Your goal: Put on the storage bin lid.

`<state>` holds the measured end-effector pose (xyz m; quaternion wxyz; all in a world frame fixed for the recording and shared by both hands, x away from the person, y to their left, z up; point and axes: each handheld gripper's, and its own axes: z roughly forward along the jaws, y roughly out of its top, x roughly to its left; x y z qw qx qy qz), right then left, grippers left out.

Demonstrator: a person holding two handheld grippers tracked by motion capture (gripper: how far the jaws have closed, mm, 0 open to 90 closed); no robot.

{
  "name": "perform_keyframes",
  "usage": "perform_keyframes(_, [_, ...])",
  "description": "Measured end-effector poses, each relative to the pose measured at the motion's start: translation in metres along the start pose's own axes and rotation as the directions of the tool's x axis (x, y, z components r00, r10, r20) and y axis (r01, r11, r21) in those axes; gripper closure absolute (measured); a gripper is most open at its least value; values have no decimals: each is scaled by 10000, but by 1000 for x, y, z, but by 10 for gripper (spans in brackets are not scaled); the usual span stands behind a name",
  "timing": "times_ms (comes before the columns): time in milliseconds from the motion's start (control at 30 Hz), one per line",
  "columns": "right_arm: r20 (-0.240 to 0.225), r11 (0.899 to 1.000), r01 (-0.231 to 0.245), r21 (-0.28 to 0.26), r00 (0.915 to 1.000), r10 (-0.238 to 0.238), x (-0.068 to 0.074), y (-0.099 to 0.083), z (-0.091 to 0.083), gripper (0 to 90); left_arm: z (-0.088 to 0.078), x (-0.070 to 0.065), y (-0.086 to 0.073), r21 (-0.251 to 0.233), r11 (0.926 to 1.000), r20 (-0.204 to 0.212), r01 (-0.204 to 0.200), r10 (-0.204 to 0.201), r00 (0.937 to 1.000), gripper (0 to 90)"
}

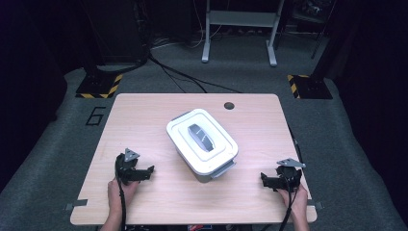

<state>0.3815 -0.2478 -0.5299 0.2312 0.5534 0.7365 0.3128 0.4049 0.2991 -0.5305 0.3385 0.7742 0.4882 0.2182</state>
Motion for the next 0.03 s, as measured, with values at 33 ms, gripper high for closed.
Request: perform_keyframes(33, [-2, 10000, 9, -4, 10000, -9, 0, 0, 0, 0, 0, 0, 0, -16, 10000, 1, 22, -22, 10000, 111])
